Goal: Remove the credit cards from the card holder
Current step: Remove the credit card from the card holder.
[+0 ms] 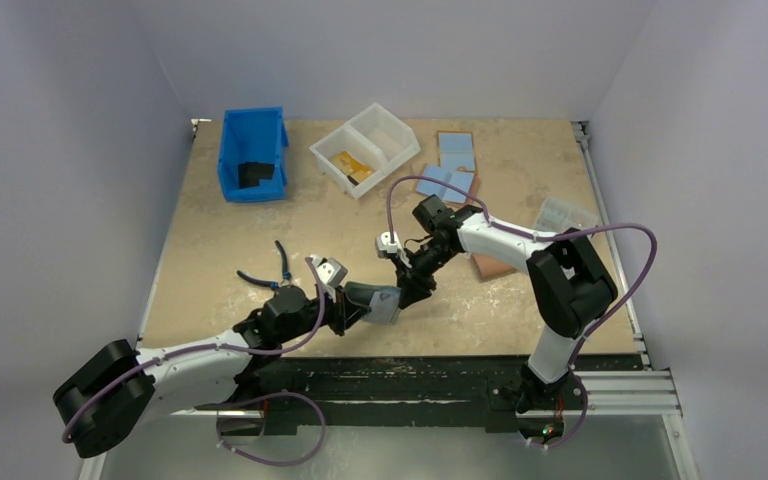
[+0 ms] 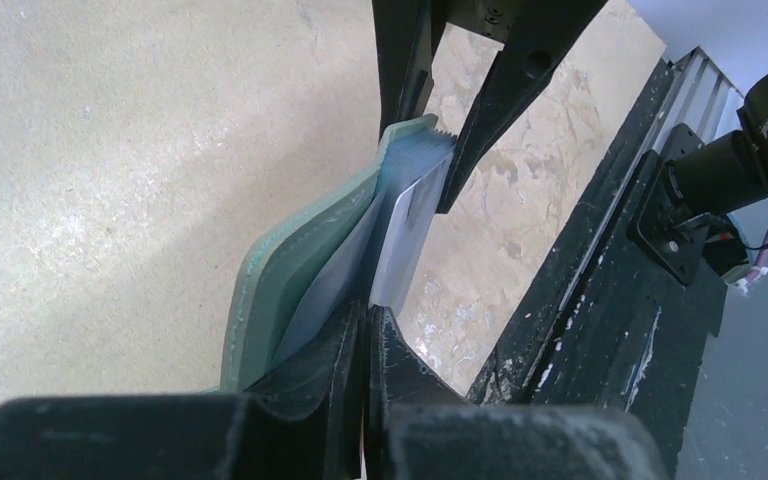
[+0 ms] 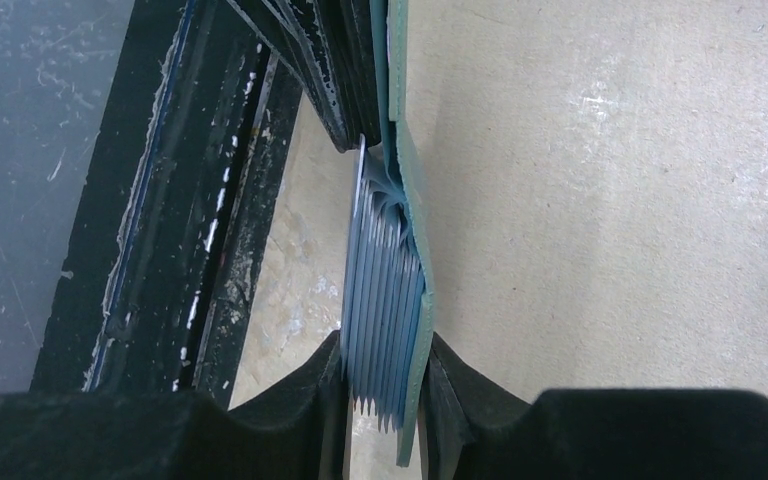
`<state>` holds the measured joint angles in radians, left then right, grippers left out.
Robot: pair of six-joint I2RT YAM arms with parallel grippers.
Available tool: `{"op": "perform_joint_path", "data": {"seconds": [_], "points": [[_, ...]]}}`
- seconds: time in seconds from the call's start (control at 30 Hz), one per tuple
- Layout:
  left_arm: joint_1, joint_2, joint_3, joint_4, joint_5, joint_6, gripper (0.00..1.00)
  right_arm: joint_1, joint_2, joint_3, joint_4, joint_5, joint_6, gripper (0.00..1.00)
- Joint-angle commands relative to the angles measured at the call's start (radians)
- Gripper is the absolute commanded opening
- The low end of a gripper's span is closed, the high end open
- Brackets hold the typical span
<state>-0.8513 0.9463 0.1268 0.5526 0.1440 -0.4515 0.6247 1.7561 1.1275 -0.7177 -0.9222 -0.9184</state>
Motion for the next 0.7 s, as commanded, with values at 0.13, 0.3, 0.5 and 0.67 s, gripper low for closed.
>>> {"op": "perform_joint_path", "data": {"seconds": [0.13, 0.3, 0.5, 0.67], "points": [[0.004, -0.036, 0.006, -0.008, -0.039, -0.017, 0.00, 0.009, 0.002, 0.034, 0.014, 0.009, 0.015, 0.06], [0.006, -0.139, -0.003, -0.117, -0.108, -0.046, 0.00, 0.006, 0.039, 0.055, 0.023, 0.056, 0.073, 0.06], [0.015, -0.197, -0.015, -0.202, -0.141, -0.137, 0.00, -0.001, 0.092, 0.078, 0.017, 0.092, 0.126, 0.06], [0.021, -0.236, -0.007, -0.295, -0.141, -0.223, 0.00, -0.024, 0.182, 0.124, 0.003, 0.128, 0.212, 0.11]]}}
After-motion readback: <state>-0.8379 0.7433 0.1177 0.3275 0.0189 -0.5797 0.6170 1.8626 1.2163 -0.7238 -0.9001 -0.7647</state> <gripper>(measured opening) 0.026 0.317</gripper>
